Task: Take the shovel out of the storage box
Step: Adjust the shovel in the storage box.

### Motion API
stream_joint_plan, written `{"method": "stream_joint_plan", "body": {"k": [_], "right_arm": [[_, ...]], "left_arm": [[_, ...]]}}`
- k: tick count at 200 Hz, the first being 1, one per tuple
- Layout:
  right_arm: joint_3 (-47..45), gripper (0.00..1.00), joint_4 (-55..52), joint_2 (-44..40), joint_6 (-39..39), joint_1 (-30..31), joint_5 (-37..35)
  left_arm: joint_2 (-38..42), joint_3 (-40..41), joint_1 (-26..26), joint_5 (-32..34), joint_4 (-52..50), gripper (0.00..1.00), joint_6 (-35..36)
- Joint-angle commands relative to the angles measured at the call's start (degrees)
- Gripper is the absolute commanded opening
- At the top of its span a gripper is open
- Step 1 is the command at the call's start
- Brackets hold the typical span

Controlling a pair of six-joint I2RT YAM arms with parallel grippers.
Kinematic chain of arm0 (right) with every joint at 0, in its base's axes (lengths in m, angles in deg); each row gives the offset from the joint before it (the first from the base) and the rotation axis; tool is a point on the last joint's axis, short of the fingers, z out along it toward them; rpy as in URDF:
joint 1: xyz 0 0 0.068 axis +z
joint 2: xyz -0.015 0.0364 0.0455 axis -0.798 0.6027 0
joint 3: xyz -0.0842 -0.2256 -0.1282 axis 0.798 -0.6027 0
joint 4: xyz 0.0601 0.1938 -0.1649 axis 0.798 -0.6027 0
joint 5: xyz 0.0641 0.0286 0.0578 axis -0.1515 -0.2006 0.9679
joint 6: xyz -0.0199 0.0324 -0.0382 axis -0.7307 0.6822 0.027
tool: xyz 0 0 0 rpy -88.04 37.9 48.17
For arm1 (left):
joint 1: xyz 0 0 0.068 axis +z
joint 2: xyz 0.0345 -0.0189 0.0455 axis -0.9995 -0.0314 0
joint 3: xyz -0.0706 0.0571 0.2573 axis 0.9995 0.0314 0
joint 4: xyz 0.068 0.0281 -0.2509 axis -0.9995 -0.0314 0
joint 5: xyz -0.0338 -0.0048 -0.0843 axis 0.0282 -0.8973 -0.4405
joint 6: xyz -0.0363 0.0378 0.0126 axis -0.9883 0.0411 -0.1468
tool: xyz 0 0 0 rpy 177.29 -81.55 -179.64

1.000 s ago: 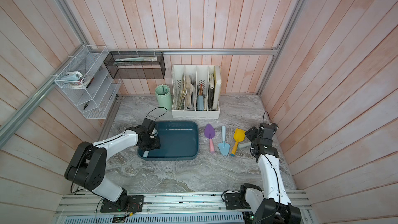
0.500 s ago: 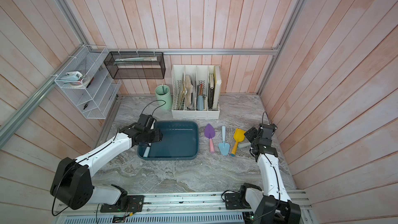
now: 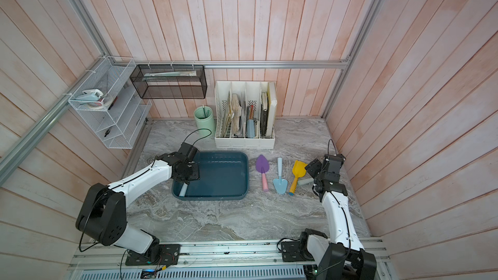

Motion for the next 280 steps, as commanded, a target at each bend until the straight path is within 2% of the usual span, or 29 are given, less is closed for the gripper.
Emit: {"method": "stream_joint_plan", "body": {"k": [1,57,123,213,232,250,265,280], "right_arm": [[-0.04,0.73,0.26,0.36,-0.98,0.29,0.43],[-0.04,0.73,0.61,0.82,-0.89,0.25,0.71],[-0.29,0.73,-0.01,0.48,-1.24,0.29,0.29],[-0.17,0.73,-0.58,0.30,-1.50,0.27,0.37],[-0.13,0.73,-0.89,0.06,-1.86,0.30,0.08],[-0.33,0.73,-0.92,0.11,-2.14,0.27,-0.05],[-0.56,0.73,-0.49,0.34,-2.12,0.31,0.24],[-0.65,0.73,0.02,0.99,-1.88,0.28,1.01]], "left_arm": [[0.19,1.73,0.96,1.74,-1.11,0.64,0.10],[0.09,6.29,3.83,-1.07,2.28,0.64,0.71],[-4.73,7.22,2.67,-7.30,6.98,0.64,-0.10],[-3.34,4.37,-1.24,-27.27,25.72,0.65,-7.19],[-2.12,2.69,-1.23,-25.09,23.19,0.65,-6.69],[1.59,2.59,-1.14,-19.25,20.25,0.67,-6.68],[6.46,5.25,-0.03,-15.66,20.68,0.68,-8.82],[11.80,10.62,2.48,-15.16,23.76,0.68,-12.22]]}}
